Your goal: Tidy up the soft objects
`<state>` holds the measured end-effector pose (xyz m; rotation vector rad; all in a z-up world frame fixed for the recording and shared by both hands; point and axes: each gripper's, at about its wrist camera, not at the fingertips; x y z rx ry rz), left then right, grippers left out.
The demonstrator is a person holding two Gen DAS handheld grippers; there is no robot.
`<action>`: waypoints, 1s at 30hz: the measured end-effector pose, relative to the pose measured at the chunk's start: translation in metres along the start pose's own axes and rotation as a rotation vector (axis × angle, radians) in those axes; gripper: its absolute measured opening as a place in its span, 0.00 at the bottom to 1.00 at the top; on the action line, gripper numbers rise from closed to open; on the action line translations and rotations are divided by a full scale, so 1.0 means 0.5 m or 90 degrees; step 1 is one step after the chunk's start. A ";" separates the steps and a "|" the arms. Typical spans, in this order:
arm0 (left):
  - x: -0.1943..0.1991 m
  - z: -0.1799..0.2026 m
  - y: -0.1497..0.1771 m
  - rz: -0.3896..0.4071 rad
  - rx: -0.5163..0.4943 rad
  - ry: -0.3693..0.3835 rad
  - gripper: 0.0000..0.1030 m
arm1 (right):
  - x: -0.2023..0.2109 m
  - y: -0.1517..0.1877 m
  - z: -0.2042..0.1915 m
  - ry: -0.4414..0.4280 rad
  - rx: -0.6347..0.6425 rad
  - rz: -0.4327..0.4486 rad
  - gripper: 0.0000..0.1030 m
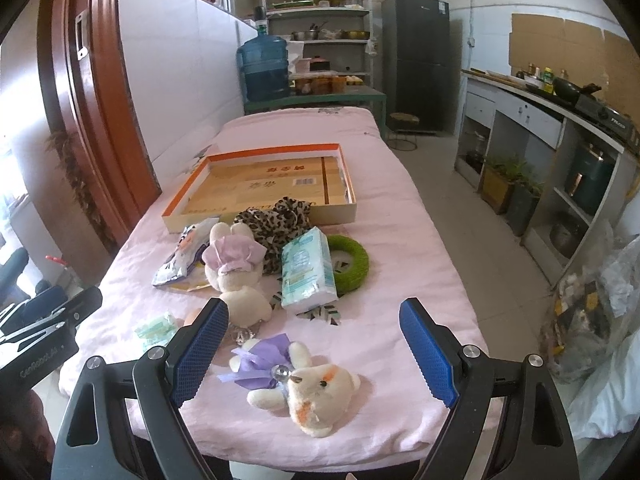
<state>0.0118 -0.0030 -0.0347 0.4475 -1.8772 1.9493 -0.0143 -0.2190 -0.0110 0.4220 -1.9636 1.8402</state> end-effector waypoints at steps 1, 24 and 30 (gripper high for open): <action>0.001 0.001 0.000 0.002 -0.001 -0.001 0.70 | -0.001 0.000 -0.001 -0.001 0.001 -0.001 0.85; -0.001 -0.001 -0.003 0.002 -0.004 -0.001 0.70 | -0.002 0.003 -0.003 -0.019 0.006 -0.007 0.85; -0.004 -0.004 -0.004 -0.001 -0.001 -0.001 0.70 | -0.006 0.008 -0.003 -0.023 0.008 -0.012 0.85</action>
Point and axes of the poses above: each gripper's, at about its wrist camera, not at the fingertips, and x roughly against the way its jaws point, z to its right, y to its underside, and after that the axes turned 13 degrees about z, right-handed
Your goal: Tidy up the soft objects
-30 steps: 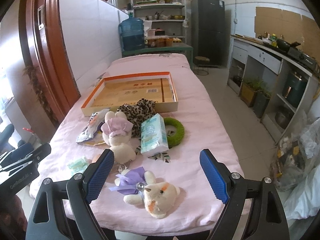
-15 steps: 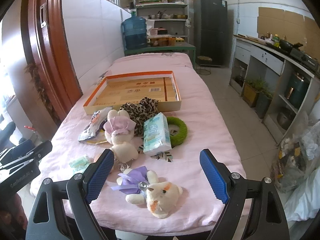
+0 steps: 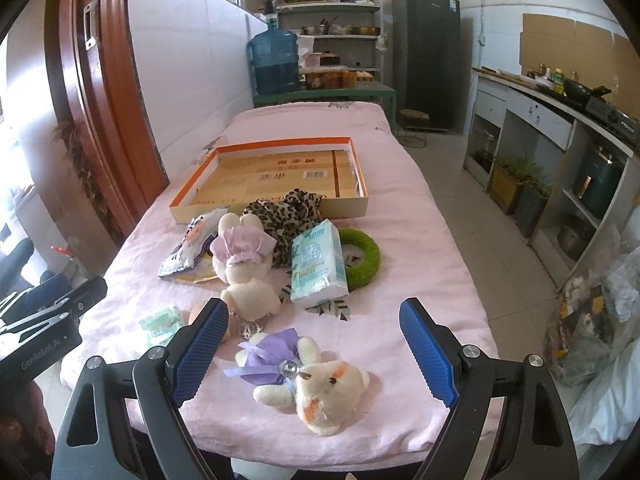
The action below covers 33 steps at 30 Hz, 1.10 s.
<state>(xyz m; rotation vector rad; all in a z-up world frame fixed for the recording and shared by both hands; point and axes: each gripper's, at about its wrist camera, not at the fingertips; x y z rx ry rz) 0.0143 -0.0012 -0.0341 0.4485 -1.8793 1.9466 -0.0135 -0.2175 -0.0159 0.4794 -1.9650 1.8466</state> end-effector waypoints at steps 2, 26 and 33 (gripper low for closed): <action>-0.003 -0.002 0.002 -0.002 0.000 0.001 0.70 | -0.002 0.002 0.000 -0.002 0.000 -0.002 0.85; -0.007 0.003 0.017 -0.012 -0.009 0.004 0.70 | -0.019 0.026 0.000 -0.018 0.017 -0.026 0.85; -0.030 0.002 0.045 -0.039 0.001 0.018 0.70 | -0.052 0.068 -0.008 -0.041 0.047 -0.069 0.85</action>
Point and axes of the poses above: each gripper's, at about its wrist camera, not at the fingertips, and x roughly against the way its jaws point, z to its right, y to its underside, and after that the axes turned 13 degrees about z, right-handed
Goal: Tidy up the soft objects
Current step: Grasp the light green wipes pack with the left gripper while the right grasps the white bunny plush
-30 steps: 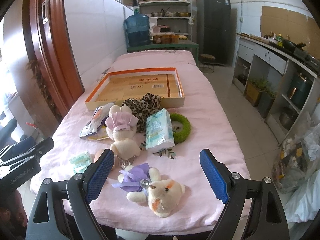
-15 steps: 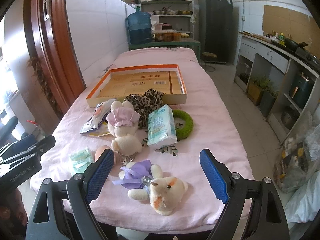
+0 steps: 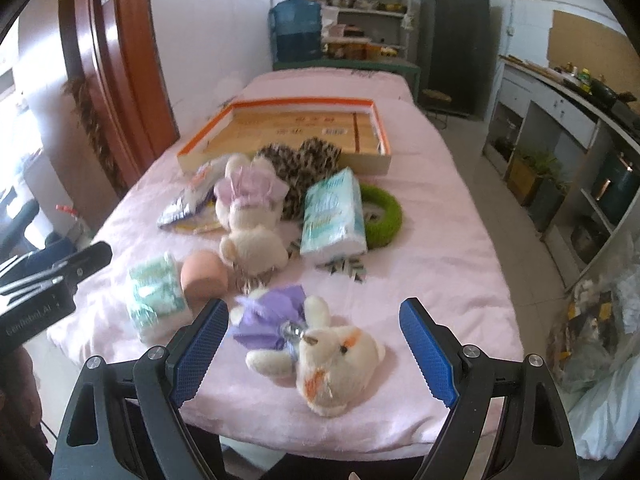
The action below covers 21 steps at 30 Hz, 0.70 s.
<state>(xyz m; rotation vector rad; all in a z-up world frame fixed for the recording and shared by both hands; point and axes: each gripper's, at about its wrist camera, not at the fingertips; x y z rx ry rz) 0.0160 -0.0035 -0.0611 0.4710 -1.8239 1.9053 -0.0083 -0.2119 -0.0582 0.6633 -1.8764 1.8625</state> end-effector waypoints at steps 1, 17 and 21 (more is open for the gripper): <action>-0.004 0.000 0.005 -0.005 0.002 0.003 0.70 | -0.006 0.007 -0.002 -0.002 0.005 -0.006 0.85; -0.078 0.004 0.072 -0.108 0.102 0.082 0.66 | -0.058 0.046 -0.012 -0.029 0.049 -0.035 0.85; -0.087 -0.002 0.078 -0.115 0.124 0.096 0.66 | -0.073 0.050 -0.018 -0.044 0.069 -0.045 0.85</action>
Point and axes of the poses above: each gripper's, at about its wrist camera, not at the fingertips, and x roughly against the way its jaws point, z to its right, y to its underside, and after that the axes turned 13 degrees about z, right-handed
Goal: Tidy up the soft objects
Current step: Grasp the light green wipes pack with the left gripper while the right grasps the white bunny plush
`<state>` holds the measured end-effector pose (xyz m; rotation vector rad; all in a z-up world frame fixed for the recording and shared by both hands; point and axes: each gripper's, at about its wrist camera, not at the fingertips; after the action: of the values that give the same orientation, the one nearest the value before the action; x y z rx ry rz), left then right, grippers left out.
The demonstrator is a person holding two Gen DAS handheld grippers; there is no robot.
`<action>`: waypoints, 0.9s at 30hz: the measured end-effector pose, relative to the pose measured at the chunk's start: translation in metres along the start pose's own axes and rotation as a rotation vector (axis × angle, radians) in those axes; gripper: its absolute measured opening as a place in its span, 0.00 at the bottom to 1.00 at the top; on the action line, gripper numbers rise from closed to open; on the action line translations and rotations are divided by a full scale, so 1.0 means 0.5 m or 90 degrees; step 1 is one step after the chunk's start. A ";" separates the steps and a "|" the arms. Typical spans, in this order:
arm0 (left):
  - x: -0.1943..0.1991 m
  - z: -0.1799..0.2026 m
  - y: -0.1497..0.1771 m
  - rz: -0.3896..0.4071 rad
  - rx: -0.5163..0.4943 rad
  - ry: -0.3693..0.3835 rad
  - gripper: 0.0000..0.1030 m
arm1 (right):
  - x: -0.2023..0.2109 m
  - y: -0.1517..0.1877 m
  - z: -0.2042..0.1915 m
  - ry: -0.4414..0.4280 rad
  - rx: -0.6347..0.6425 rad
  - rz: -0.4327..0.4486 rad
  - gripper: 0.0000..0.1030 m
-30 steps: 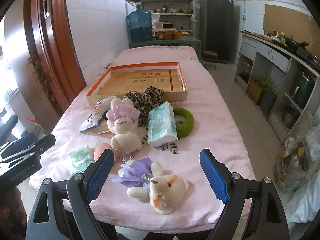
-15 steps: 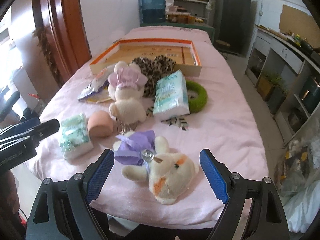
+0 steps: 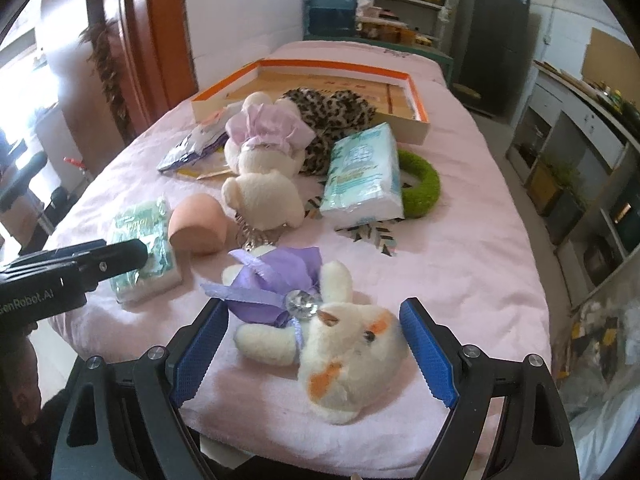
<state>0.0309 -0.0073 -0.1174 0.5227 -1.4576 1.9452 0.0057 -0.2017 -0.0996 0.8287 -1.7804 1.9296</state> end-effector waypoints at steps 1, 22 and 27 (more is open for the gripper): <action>0.001 -0.002 0.000 0.000 0.004 0.002 0.66 | -0.004 0.000 -0.001 -0.002 0.007 -0.001 0.85; -0.015 0.042 0.000 0.012 -0.006 0.101 0.24 | 0.005 -0.016 0.027 -0.052 -0.031 0.026 0.52; 0.020 0.047 -0.019 0.058 -0.044 0.085 0.24 | 0.024 -0.022 0.029 -0.069 -0.046 0.034 0.50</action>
<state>0.0289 -0.0254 -0.0973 0.2937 -1.4796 1.9519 0.0062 -0.2160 -0.0834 0.8853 -1.9419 1.8724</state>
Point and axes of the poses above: each gripper's, at about its wrist camera, not at the fingertips, and x roughly against the way its jaws point, z to its right, y to its underside, and after that the axes turned 13 degrees about z, right-handed
